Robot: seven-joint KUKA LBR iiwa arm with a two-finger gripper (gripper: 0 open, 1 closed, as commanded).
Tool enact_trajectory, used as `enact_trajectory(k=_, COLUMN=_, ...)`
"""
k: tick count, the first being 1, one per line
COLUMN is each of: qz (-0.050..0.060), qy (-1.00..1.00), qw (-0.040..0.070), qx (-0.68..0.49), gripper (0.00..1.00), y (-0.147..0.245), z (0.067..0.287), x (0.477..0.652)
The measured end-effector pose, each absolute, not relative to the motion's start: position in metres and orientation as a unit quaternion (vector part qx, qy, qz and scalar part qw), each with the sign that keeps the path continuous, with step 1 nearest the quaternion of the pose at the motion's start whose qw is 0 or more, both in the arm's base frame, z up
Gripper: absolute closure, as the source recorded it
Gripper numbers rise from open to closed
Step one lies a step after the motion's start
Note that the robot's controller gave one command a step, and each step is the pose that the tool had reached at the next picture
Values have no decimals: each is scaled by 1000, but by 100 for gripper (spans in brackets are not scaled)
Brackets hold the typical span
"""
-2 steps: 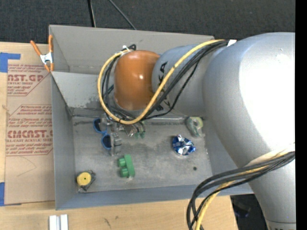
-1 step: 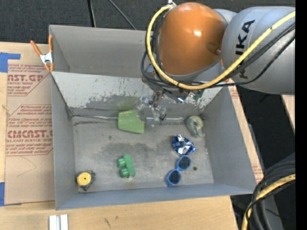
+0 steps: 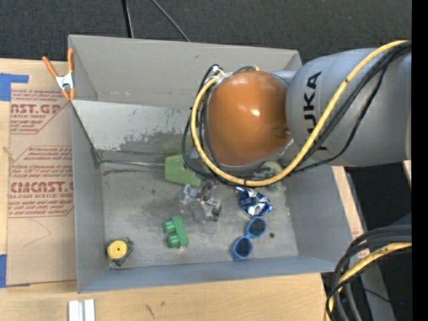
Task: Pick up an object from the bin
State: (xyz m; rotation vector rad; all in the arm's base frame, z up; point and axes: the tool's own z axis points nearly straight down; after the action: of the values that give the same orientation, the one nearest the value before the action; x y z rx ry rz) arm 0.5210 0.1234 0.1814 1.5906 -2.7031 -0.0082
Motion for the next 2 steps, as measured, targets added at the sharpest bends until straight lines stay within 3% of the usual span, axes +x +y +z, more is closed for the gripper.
enact_trajectory(k=1, qz=-1, qy=-863, qw=-1, qx=506, gripper=0, y=123, z=184, x=524)
enact_trajectory(k=2, qz=-3, qy=-863, qw=4, qx=505, gripper=0, y=142, z=93, x=484)
